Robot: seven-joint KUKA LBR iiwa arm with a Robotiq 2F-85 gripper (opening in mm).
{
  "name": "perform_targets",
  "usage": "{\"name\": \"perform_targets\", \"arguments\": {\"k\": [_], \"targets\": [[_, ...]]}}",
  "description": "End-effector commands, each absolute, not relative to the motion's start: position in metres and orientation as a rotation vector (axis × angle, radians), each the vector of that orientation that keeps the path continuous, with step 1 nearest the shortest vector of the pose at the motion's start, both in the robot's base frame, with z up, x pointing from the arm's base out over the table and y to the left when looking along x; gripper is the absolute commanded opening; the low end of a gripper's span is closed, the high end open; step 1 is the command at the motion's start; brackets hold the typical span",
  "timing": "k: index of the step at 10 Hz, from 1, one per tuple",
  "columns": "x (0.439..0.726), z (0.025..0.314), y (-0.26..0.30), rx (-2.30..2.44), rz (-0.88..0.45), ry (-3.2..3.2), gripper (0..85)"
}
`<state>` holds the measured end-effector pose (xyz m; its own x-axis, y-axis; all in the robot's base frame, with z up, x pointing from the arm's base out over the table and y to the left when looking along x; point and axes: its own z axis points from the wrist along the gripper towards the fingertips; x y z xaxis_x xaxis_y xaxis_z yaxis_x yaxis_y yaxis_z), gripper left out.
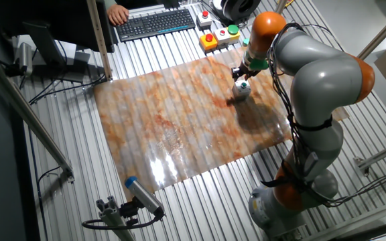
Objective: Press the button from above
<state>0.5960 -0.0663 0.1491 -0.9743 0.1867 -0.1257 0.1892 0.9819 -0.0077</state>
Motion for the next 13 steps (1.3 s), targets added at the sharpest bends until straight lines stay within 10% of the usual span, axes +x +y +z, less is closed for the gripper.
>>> {"name": "perform_targets", "arguments": {"k": [1, 13], "targets": [[0.598, 0.146, -0.067, 0.288, -0.030, 2.998, 51.0], [0.601, 0.115, -0.071, 0.268, -0.029, 2.960, 51.0]]}}
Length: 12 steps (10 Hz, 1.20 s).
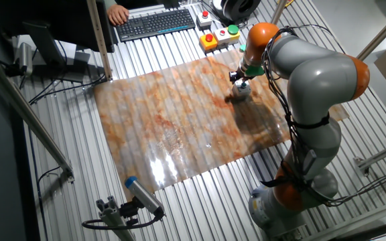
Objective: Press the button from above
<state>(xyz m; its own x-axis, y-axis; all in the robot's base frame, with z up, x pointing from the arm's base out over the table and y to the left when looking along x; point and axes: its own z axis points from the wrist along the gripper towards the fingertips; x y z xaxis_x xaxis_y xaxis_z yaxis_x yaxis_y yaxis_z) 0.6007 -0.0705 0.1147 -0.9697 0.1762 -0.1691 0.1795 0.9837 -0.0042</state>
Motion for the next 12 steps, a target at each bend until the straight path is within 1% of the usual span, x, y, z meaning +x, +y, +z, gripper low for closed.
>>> {"name": "perform_targets", "arguments": {"k": [1, 7, 12], "targets": [[0.600, 0.114, -0.071, 0.266, -0.029, 2.960, 51.0], [0.599, 0.101, -0.075, 0.258, -0.028, 2.944, 51.0], [0.596, 0.099, -0.077, 0.253, -0.023, 2.942, 51.0]]}}
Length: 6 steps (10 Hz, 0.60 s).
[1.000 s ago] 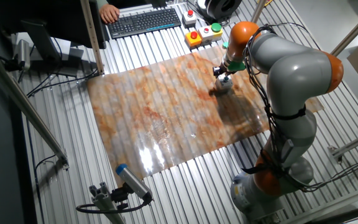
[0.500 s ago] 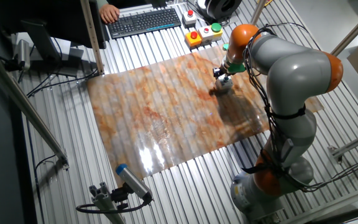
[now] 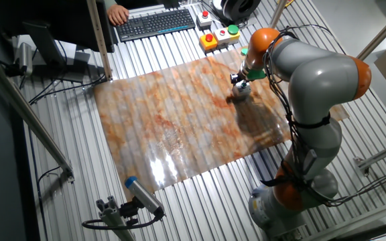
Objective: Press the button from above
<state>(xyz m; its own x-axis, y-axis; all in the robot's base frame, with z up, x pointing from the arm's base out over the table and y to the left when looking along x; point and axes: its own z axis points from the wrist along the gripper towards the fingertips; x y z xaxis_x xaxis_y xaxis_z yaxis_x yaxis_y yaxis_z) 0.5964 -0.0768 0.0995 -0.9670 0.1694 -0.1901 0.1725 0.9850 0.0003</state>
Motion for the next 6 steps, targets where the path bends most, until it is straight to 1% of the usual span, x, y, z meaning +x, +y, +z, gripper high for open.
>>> {"name": "perform_targets", "arguments": {"k": [1, 6], "targets": [[0.5956, 0.0984, -0.0764, 0.257, -0.026, 2.942, 51.0], [0.5967, 0.0905, -0.0722, 0.265, -0.026, 2.931, 51.0]]}}
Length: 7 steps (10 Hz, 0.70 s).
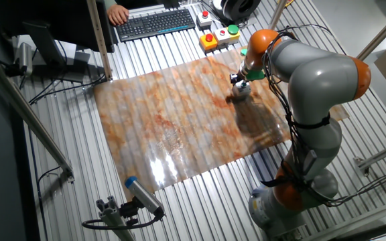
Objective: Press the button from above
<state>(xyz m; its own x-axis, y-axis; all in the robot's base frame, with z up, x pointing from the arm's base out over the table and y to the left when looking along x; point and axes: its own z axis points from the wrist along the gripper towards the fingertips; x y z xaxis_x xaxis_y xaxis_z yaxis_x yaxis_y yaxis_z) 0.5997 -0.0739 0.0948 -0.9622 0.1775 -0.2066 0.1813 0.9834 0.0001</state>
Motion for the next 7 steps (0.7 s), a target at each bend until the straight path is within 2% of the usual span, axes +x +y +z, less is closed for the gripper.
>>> {"name": "perform_targets", "arguments": {"k": [1, 7], "targets": [[0.597, 0.090, -0.072, 0.265, -0.026, 2.931, 51.0], [0.596, 0.111, -0.069, 0.279, 0.019, 2.966, 51.0]]}}
